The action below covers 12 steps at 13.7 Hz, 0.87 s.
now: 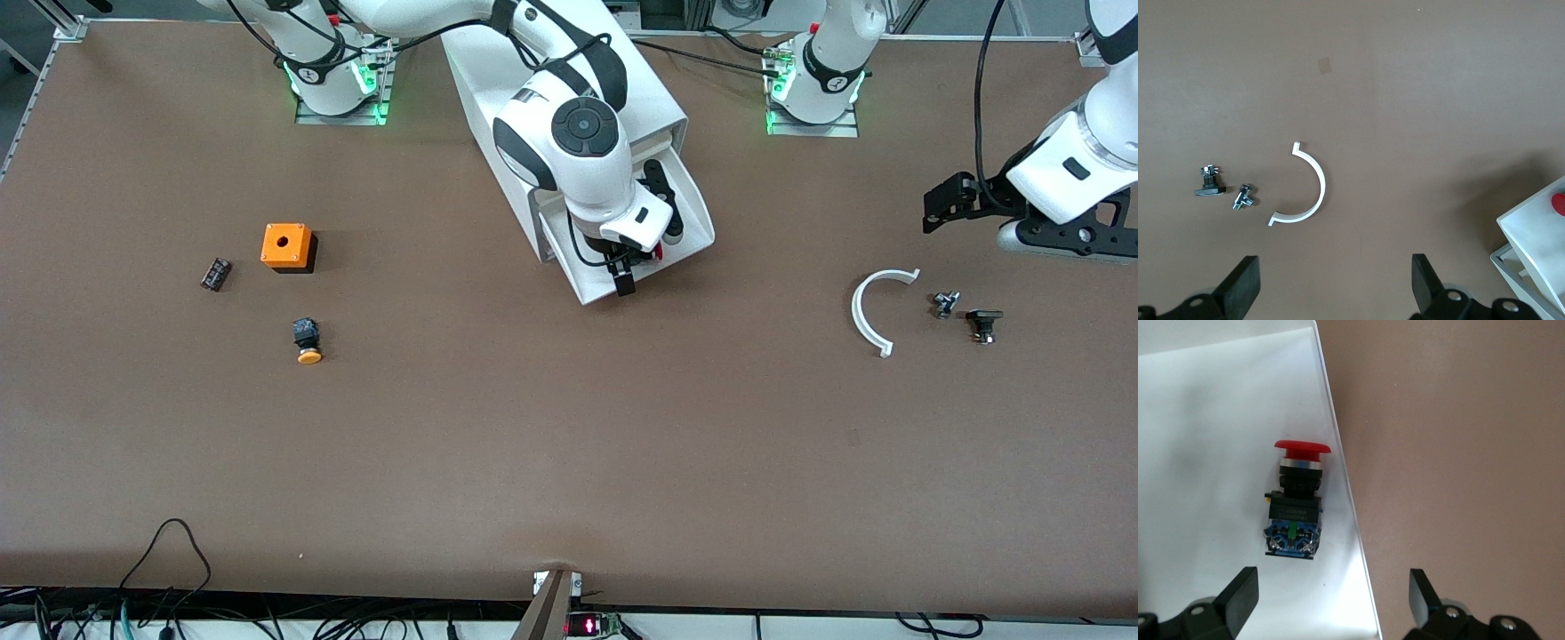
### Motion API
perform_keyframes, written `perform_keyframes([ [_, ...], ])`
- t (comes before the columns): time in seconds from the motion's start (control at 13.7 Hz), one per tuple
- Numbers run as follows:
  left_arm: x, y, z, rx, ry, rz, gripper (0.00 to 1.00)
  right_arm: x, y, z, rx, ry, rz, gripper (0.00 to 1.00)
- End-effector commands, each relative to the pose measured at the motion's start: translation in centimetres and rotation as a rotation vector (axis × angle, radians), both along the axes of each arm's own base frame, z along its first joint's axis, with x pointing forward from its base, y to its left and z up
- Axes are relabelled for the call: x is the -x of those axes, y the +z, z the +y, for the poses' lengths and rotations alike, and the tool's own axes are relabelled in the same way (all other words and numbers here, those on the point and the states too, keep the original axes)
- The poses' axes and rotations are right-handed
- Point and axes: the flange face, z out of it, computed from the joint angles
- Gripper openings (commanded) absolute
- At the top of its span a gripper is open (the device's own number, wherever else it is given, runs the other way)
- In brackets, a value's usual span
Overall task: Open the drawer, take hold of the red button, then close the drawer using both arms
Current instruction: 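Lower the right gripper and grasp the red push button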
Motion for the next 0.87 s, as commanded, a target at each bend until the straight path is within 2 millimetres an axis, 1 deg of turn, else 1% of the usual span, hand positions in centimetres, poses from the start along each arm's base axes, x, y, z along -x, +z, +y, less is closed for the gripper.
perform_keyframes([
  [0.0, -0.6, 0.4, 0.2, -0.014, 0.013, -0.001, 1.00, 1.9, -0.3, 1.3, 0.024, 0.029, -0.002, 1.00],
  [0.07, -0.7, 0.3, 0.6, -0.014, 0.021, -0.001, 1.00, 2.2, -0.4, 1.6, 0.025, 0.021, 0.001, 1.00],
  [0.22, -1.0, 0.4, 1.3, -0.013, 0.032, -0.015, 1.00, 3.7, -0.9, 2.6, 0.030, 0.007, 0.011, 1.00],
  [0.36, -1.1, 0.2, 1.7, -0.013, 0.039, -0.012, 1.00, 3.9, -1.5, 2.5, 0.042, 0.009, 0.016, 1.00],
  [0.58, -1.3, 0.8, 1.6, -0.015, 0.038, -0.026, 1.00, 4.0, -2.1, 2.5, 0.056, 0.018, 0.004, 1.00],
  [0.66, -1.6, 0.6, 1.6, -0.015, 0.038, -0.023, 1.00, 4.0, -2.2, 2.5, 0.057, 0.017, 0.003, 1.00],
  [0.8, -1.6, 0.6, 1.6, -0.014, 0.036, -0.023, 1.00, 4.2, -3.2, 2.7, 0.062, -0.001, 0.013, 0.99],
])
